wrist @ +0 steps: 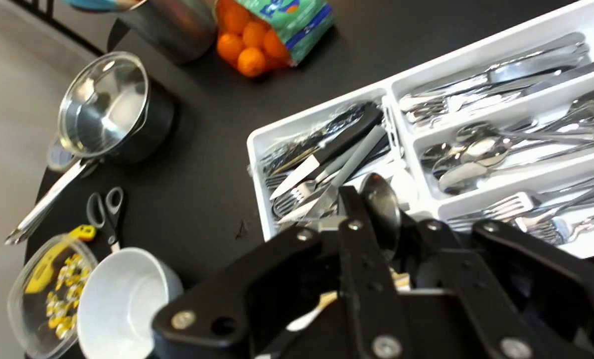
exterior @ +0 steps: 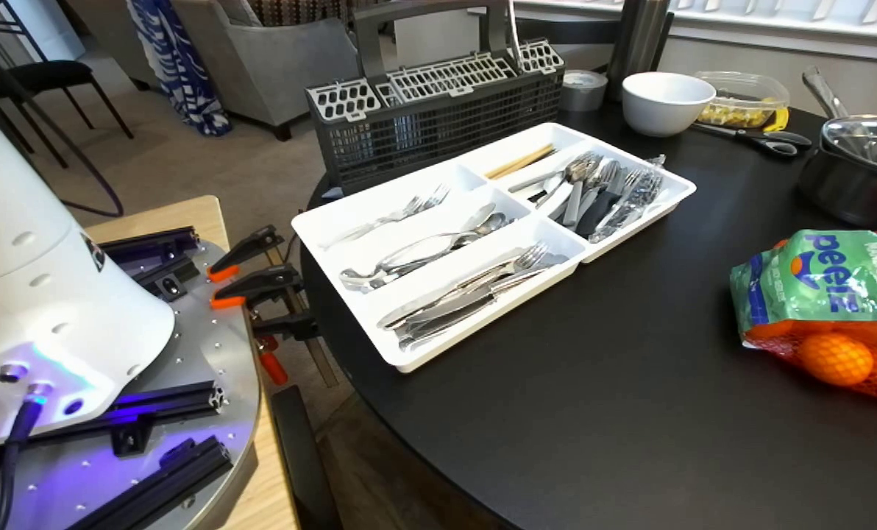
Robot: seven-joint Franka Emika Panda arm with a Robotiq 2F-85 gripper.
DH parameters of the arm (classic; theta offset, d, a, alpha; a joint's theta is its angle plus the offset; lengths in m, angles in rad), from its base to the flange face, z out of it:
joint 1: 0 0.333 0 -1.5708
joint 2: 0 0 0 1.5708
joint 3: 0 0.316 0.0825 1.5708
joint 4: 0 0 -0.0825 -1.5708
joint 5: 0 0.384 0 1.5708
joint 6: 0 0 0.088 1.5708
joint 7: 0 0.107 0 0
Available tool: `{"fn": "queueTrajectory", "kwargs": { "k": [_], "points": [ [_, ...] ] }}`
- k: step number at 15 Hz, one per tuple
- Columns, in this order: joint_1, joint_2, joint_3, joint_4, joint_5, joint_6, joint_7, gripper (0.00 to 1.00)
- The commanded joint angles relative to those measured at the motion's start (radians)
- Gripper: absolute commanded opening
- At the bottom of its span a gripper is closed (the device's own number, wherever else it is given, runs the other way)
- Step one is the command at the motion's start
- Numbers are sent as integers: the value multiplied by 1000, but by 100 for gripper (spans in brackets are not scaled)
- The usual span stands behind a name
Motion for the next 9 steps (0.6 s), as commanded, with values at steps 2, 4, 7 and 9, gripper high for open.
{"fn": "queueTrajectory", "kwargs": {
  "k": [2, 4, 7, 9],
  "points": [
    [-16, 111, -18, 77, 66, -175, 48, 3],
    [-27, 151, -27, 83, 109, -181, 28, 3],
    [-34, 206, -26, 97, 171, -174, 21, 3],
    [-34, 232, -24, 108, 194, -172, 16, 3]
  ]
}}
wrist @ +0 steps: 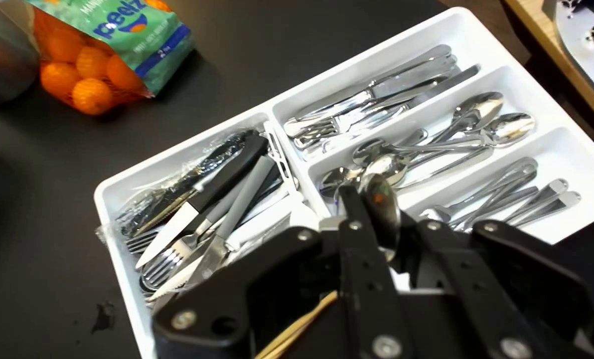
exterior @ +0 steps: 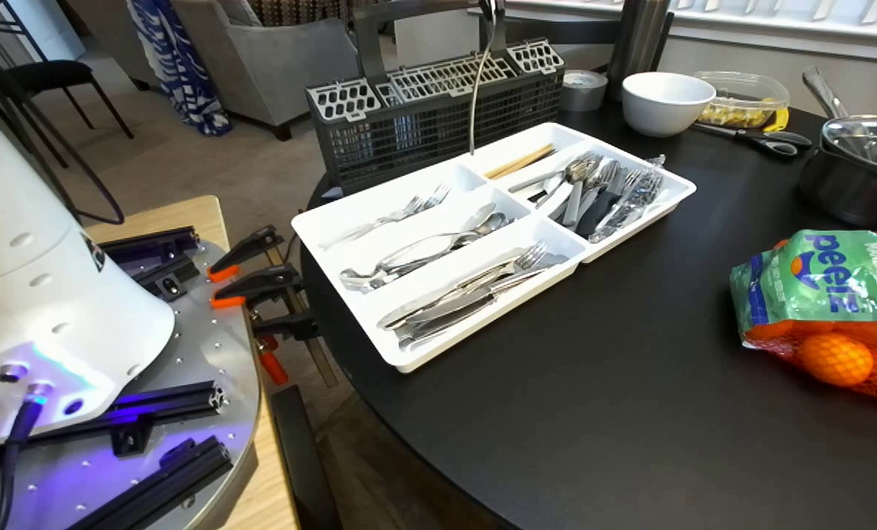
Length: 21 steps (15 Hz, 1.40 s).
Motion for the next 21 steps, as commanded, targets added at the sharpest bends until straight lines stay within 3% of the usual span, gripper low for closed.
{"fn": "queueTrajectory", "kwargs": {
  "k": [1, 12, 13, 21],
  "points": [
    [-6, 46, 10, 44, 52, -26, -12, 3],
    [-5, 72, 6, 43, 46, -3, -2, 8],
    [1, 63, 11, 31, 41, -5, -4, 3],
    [-3, 31, 18, -62, 39, -32, -20, 3]
  ]
}}
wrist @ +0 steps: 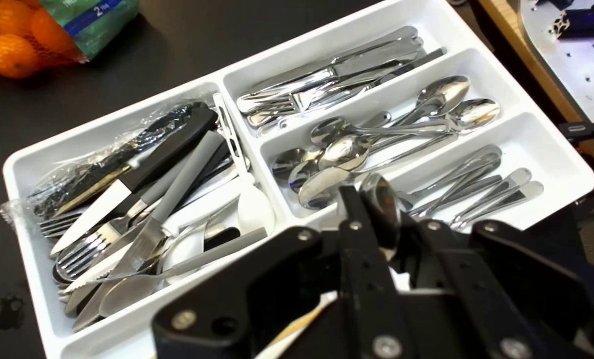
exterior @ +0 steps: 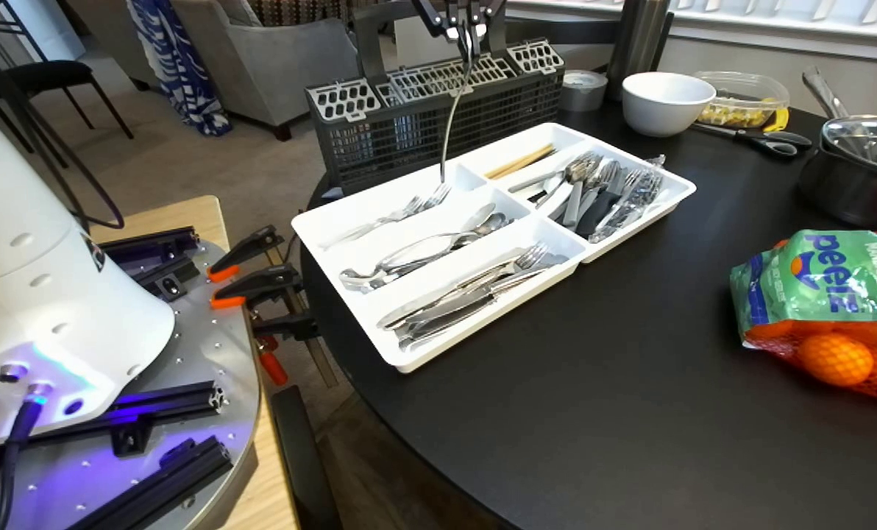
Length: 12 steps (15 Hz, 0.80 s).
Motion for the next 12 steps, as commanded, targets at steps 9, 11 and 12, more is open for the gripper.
{"fn": "queueTrajectory", "kwargs": {
  "k": [9, 11, 12],
  "points": [
    [-16, -31, -12, -82, -14, -106, 1, 3],
    [-27, -10, -22, -83, -21, -90, 6, 3],
    [-38, 0, -31, -85, -16, -85, 7, 3]
  ]
}}
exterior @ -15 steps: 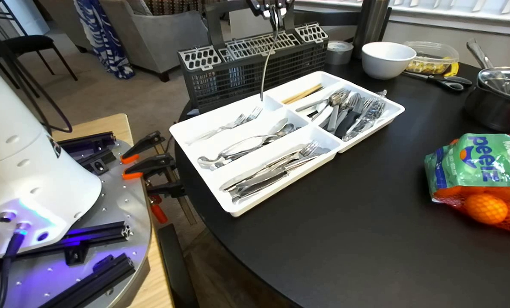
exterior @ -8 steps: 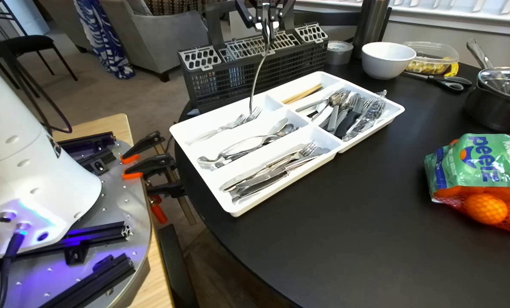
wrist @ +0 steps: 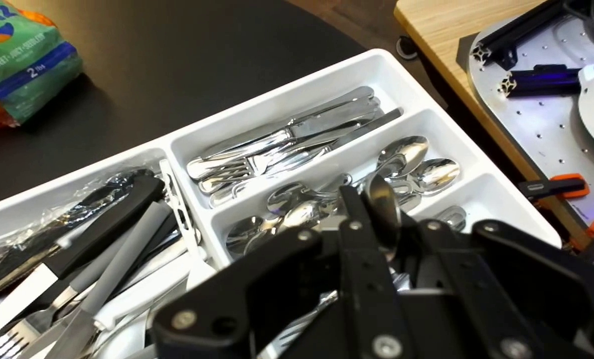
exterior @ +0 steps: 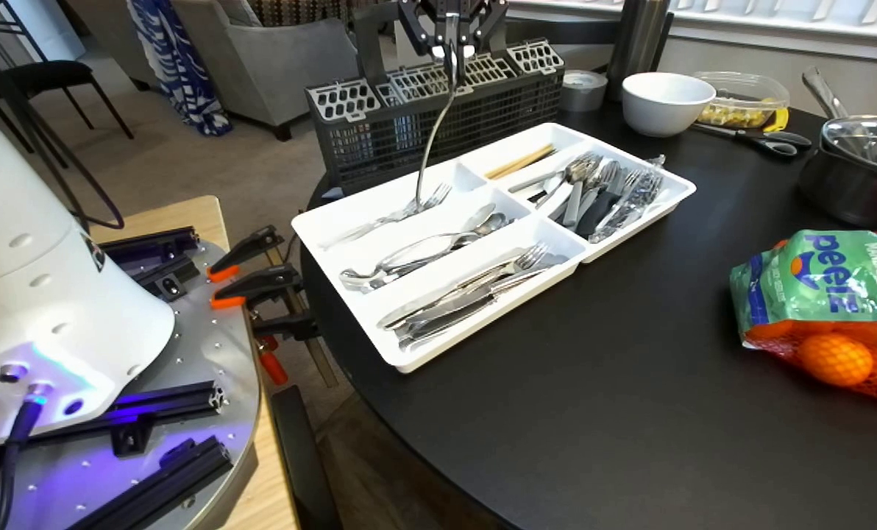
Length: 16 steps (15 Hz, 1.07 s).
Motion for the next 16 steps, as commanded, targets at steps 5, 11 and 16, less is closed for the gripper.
{"fn": "queueTrajectory", "kwargs": {
  "k": [5, 11, 16],
  "points": [
    [-81, 69, -52, -14, 10, 4, 0, 3],
    [-112, 143, -49, -3, 42, 13, -13, 3],
    [-110, 180, -45, 0, 41, 11, -10, 3]
  ]
}}
